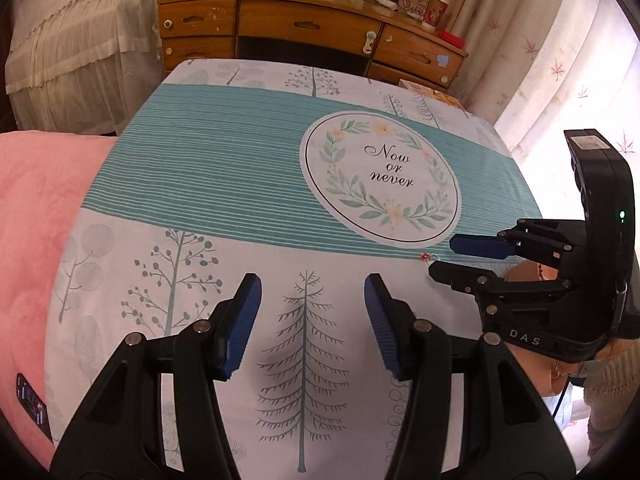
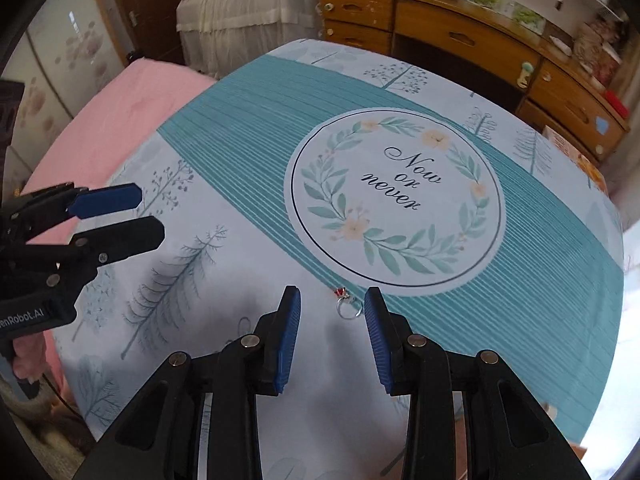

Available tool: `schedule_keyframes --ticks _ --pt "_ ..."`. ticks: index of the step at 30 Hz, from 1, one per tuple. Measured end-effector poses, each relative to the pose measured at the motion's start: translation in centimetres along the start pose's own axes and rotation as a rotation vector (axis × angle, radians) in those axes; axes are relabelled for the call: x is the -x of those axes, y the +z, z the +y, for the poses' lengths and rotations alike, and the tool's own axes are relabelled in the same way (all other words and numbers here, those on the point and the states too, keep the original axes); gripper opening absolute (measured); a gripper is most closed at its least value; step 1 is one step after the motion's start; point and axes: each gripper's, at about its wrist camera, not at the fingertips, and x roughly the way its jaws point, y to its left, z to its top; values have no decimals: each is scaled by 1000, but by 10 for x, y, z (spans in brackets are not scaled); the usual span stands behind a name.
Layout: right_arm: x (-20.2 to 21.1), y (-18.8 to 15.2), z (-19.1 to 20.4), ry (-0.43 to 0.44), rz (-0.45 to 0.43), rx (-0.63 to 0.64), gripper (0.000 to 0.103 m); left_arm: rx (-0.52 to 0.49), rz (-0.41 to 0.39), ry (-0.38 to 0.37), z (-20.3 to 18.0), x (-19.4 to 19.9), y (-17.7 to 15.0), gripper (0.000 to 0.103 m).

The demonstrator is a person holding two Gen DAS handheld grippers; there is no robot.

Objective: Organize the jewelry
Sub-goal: 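Move the right tool to the small red-stone ring and grasp it, then carry the red-stone ring into the peach tray and open the right tool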

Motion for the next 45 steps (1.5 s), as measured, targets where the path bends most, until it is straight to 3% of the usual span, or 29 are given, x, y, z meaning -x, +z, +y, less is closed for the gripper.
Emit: schedule_keyframes --ticks 6,18,22,26,35,45 --pt "-26 -1 4 -13 12 95 34 9 32 -13 2 -21 -3 51" --pt "-40 5 0 22 18 107 26 -3 54 -40 -1 -33 -7 51" --pt "-40 5 5 2 13 131 14 -6 53 -45 -2 -32 -8 51" --pt "-35 0 12 -40 -14 147 9 -8 46 -45 -3 -29 -9 51" --pt "-3 -13 8 -42 -94 82 9 -25 31 -51 -11 -15 -15 51" --pt "82 -47 -10 -2 -237 -75 8 -110 12 -110 -54 13 -23 51"
